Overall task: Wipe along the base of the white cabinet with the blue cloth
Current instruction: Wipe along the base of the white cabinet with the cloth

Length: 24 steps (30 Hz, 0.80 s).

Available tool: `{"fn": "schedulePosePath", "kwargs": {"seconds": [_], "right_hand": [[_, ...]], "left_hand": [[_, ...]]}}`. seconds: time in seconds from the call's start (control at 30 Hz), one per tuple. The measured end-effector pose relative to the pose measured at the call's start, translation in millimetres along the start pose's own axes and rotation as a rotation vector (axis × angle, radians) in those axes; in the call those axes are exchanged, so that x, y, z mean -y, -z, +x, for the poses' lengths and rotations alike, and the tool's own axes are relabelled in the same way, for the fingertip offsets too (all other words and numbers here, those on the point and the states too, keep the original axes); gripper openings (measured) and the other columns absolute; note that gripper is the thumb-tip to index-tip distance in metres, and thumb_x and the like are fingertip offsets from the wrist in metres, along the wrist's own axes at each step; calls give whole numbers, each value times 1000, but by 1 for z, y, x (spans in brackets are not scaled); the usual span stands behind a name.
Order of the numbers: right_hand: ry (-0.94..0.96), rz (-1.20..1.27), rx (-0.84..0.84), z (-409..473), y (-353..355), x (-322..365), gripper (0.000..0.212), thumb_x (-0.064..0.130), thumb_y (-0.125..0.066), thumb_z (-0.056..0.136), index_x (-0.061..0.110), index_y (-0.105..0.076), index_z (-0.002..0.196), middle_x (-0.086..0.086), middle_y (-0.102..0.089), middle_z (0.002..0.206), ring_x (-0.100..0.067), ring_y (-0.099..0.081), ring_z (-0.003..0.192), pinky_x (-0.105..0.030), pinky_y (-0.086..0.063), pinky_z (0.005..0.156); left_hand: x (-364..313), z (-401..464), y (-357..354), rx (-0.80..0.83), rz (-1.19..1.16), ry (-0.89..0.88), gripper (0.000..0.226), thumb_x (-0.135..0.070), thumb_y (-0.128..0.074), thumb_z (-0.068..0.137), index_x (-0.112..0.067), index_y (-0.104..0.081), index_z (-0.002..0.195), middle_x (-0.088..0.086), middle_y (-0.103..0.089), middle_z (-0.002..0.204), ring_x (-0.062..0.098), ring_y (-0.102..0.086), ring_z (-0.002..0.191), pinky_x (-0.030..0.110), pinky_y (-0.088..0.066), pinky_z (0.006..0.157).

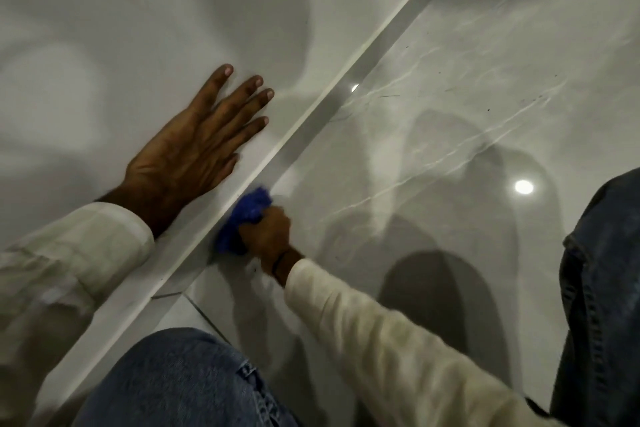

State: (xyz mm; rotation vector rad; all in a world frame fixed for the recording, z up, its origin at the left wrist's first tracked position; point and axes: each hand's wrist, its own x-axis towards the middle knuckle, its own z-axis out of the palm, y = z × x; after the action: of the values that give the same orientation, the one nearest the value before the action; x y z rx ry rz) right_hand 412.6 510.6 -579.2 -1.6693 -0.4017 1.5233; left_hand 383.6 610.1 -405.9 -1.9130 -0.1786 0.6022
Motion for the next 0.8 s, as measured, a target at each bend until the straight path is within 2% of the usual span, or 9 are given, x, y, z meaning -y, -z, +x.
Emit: {"fn": "schedulePosePath", "kwargs": {"seconds": [0.1, 0.17, 0.37, 0.43, 0.5, 0.57, 0.63, 0.7, 0.8], "right_hand": [[-110, 17, 292, -15, -20, -24, 42, 15, -74, 83, -2, -65, 120, -24, -70, 123, -39, -68, 114, -51, -58, 99], [-143, 79, 369, -17, -11, -31, 45, 15, -75, 82, 2, -64, 124, -20, -70, 124, -37, -68, 115, -47, -58, 99], [-174, 262, 203, -20, 59, -8, 39, 5, -70, 86, 0, -64, 124, -28, -69, 124, -23, -69, 82, -34, -61, 78], [-168, 348, 157, -37, 83, 21, 39, 3, -68, 89, -1, -62, 127, -29, -67, 127, -25, -69, 83, -33, -61, 76], [-164, 394, 127, -62, 105, 56, 41, 2, -64, 90, 1, -60, 130, -28, -67, 128, -27, -69, 88, -33, -62, 74], [-157, 419, 148, -100, 127, 98, 45, -3, -57, 90, 3, -57, 135, -26, -67, 128, -31, -67, 99, -40, -61, 87], [-161, 417, 216, -148, 147, 144, 48, -6, -49, 89, 5, -56, 136, -20, -68, 123, -34, -65, 106, -46, -55, 100], [-157, 359, 284, -198, 159, 184, 45, -6, -47, 89, 11, -62, 128, -13, -71, 116, -30, -68, 101, -42, -58, 96], [-138, 197, 393, -286, 167, 255, 37, 2, -53, 93, 16, -66, 125, -10, -74, 117, -24, -72, 99, -36, -62, 91]], "left_hand": [[-3, -1, -5, 0, 17, -9, 80, -49, -1, 103, -4, 25, 164, 34, 31, 169, 49, 15, 163, 65, 1, 134], [-2, 0, -6, 4, 16, -21, 80, -49, -2, 104, -4, 24, 164, 33, 29, 170, 49, 13, 163, 64, -1, 134], [1, -3, 1, 35, -194, -84, 76, -43, -12, 107, -4, 12, 167, 33, 21, 173, 52, 13, 163, 68, 6, 132], [7, -5, 21, 108, -500, -73, 72, -40, -19, 108, -6, 0, 169, 28, 5, 177, 46, 6, 166, 61, 7, 134], [11, -11, 48, 251, -1045, 39, 70, -37, -34, 108, -8, -17, 169, 20, -18, 178, 36, -12, 167, 48, -1, 137], [23, -28, 82, 473, -1659, 254, 67, -32, -49, 107, -10, -29, 166, 15, -36, 172, 31, -34, 161, 41, -24, 133], [46, -52, 119, 543, -2073, 418, 58, -28, -60, 104, -17, -45, 159, 13, -59, 156, 32, -57, 144, 37, -46, 116], [73, -75, 154, 492, -2243, 496, 55, -25, -68, 100, -26, -52, 153, 9, -71, 142, 29, -69, 130, 38, -54, 108], [136, -115, 205, 443, -2414, 642, 68, -18, -76, 93, -24, -50, 155, 7, -69, 145, 28, -70, 126, 47, -59, 108]]}}
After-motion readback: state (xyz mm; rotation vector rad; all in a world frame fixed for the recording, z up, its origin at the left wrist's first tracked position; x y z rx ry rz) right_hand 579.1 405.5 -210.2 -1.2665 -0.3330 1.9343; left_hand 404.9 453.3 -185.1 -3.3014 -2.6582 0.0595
